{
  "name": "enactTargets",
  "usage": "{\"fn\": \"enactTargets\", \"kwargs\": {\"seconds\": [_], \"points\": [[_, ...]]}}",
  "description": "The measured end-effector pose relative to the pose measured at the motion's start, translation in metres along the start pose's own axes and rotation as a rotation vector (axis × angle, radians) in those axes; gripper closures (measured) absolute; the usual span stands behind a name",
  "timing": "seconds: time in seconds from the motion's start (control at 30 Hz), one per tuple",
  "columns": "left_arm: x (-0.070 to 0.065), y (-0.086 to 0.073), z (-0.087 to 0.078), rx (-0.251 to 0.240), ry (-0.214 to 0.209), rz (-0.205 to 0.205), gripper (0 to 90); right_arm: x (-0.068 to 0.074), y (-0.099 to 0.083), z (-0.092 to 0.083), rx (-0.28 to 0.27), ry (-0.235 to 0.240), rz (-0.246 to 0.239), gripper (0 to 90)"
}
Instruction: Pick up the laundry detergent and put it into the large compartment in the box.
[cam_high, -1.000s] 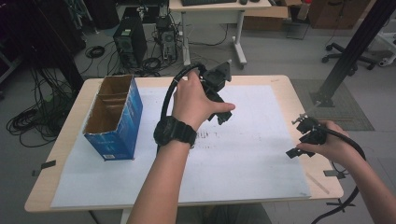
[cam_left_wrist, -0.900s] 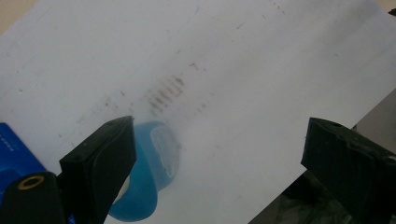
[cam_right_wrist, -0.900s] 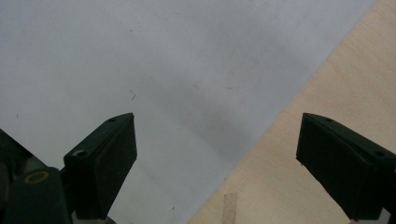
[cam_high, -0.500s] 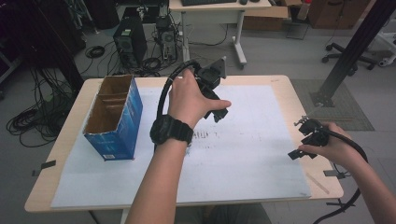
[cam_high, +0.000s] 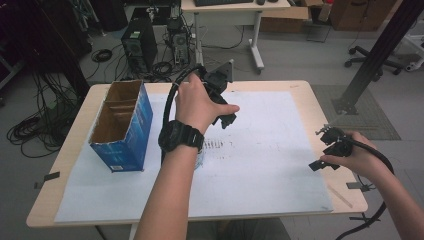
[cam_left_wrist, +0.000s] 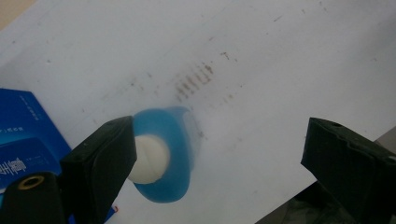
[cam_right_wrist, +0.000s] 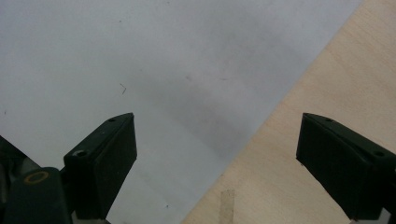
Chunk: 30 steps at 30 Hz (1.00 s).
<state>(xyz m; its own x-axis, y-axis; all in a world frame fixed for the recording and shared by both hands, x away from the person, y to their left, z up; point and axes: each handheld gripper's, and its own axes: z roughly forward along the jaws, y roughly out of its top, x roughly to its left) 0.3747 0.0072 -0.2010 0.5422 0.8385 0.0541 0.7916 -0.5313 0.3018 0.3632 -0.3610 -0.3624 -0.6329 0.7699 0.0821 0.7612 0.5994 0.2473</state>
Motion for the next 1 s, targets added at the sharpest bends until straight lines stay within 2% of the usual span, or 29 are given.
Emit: {"fn": "enactTargets", "kwargs": {"seconds": [0.3, 0.5, 0.67, 1.0], "points": [[0.01, -0.003, 0.001, 0.012, 0.033, -0.044, 10.9, -0.001, 0.0, 0.001, 0.003, 0.001, 0.003, 12.4], [0.015, -0.005, 0.004, 0.021, 0.038, -0.069, 10.9, 0.0, 0.001, 0.003, 0.005, 0.002, 0.0, 12.4], [0.019, -0.006, 0.006, 0.035, 0.054, -0.082, 10.9, 0.0, 0.001, 0.003, 0.006, 0.002, 0.001, 12.3], [0.022, -0.006, 0.008, 0.046, 0.054, -0.085, 11.0, -0.002, 0.001, 0.004, 0.003, 0.007, 0.003, 12.3]]}}
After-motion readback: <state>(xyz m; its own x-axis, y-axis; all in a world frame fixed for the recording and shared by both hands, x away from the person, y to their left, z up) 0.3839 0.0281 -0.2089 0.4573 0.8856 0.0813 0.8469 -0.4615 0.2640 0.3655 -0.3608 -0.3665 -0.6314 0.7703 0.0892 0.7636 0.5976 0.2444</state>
